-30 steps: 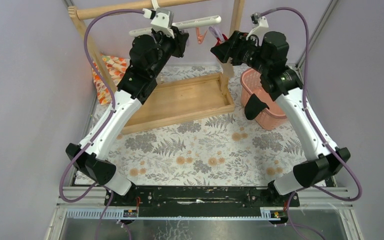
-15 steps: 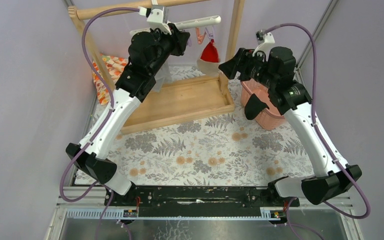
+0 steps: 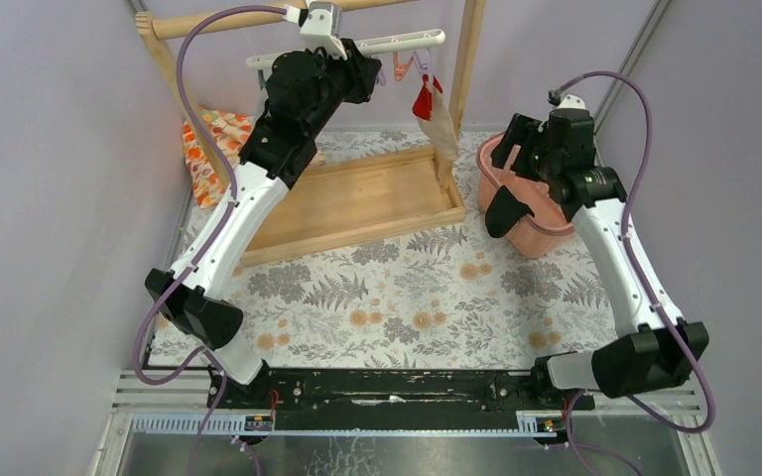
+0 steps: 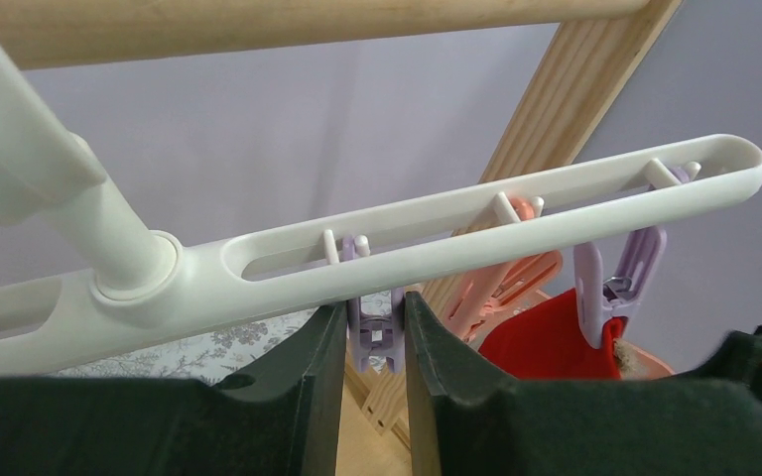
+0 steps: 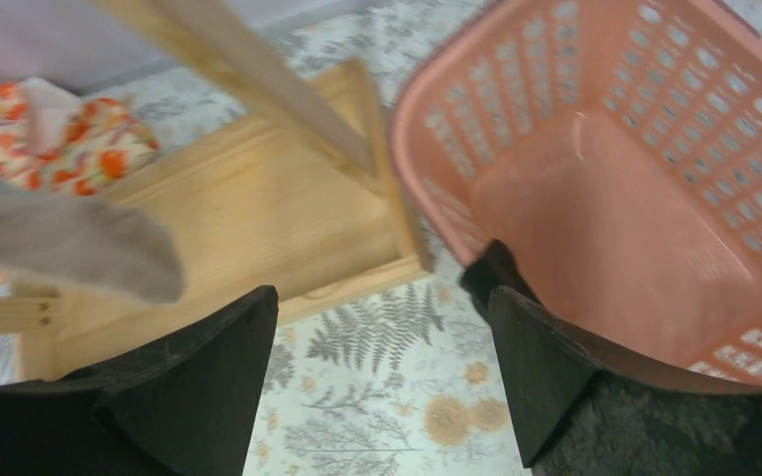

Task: Clip the socks to the hanger
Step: Open the clamp at the hanger, then pick up the sock from the bin.

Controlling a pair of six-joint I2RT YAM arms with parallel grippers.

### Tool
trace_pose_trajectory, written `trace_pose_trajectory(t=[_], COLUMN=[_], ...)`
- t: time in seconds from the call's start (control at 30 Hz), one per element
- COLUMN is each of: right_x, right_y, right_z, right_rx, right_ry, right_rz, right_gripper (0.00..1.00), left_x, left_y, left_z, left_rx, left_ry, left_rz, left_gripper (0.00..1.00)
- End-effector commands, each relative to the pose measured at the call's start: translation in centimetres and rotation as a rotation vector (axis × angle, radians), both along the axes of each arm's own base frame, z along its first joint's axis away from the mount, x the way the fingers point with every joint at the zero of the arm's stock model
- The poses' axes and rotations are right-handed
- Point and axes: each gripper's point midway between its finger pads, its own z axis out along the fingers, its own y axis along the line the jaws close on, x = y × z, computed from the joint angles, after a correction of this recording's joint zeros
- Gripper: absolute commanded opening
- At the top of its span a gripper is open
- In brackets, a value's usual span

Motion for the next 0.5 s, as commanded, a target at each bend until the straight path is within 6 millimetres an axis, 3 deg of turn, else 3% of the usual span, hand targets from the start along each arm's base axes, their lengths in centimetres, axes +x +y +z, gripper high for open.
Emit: trace_pose_trajectory(t=[0.0, 0.13, 0.23, 0.47], right_x=[1.2, 2.2, 2.7, 2.8], right_y=[-3.6, -3.8, -3.5, -2.6], right_z=[-4.5, -8.6, -10.0, -10.5], right_rx=[-0.057, 0.012, 0.018, 0.054], right_ry=[0.168, 0.289, 0.340, 0.375], right_rz=[-0.146, -0.155, -0.148, -0.097], right_gripper=[0.85, 0.86, 0.85, 0.57], left_x=[-0.2, -0.2, -0.2, -0.6], left_y=[-1.6, -1.6, -1.4, -0.9], left_z=[-0.7, -0.6, -0.4, 0.4], left_rx=[0.014, 0.024, 0.031, 0.039], left_ry=[0.026, 0.015, 0.005, -0.017], left_rz=[-0.072, -0.071, -0.067, -0.049], left_gripper=[0.00, 0.00, 0.00, 0.00])
